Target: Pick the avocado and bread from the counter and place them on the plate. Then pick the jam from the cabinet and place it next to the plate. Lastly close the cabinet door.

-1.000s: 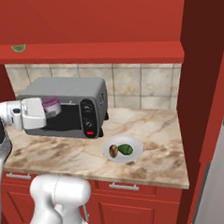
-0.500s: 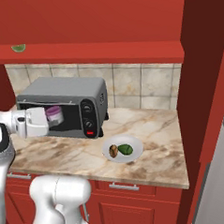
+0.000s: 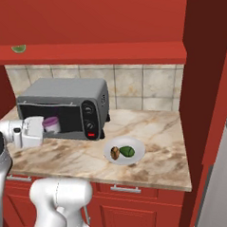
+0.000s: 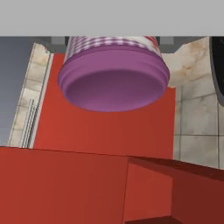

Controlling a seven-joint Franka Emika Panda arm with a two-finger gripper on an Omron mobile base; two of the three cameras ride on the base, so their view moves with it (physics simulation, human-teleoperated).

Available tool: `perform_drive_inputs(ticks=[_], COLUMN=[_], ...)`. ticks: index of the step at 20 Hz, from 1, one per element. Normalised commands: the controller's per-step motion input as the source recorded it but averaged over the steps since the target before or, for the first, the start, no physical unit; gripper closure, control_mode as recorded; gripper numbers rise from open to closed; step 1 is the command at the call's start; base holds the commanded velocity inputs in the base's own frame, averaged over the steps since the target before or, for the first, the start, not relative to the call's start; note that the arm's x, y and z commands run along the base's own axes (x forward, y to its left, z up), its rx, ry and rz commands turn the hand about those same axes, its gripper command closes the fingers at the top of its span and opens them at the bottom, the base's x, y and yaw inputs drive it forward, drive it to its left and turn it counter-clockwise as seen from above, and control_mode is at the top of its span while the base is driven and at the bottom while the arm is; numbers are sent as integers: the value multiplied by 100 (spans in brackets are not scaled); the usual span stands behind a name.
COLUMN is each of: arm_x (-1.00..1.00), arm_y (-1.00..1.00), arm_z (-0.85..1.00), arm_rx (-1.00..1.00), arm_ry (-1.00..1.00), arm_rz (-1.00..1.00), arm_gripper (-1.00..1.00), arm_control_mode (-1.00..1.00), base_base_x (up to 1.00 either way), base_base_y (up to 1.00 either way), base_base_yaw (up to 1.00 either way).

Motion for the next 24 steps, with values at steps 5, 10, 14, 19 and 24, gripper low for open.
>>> perform_drive_inputs(ticks=[5,10,14,19,24], arm_x=[4,10,24,28,14], arm_y=[17,13,0,0,0], arm_z=[-29,-24,-20,-19,-26], arm_rx=[0,0,0,0,0], arm_ry=[0,0,0,0,0], arm_rz=[-12,-10,-7,-4,0], arm_gripper=[100,100,100,100,100], arm_control_mode=[-100,-100,-100,-100,-100], base_base_x=[0,0,0,0,0], base_base_y=[0,0,0,0,0], base_base_yaw=[0,0,0,0,0])
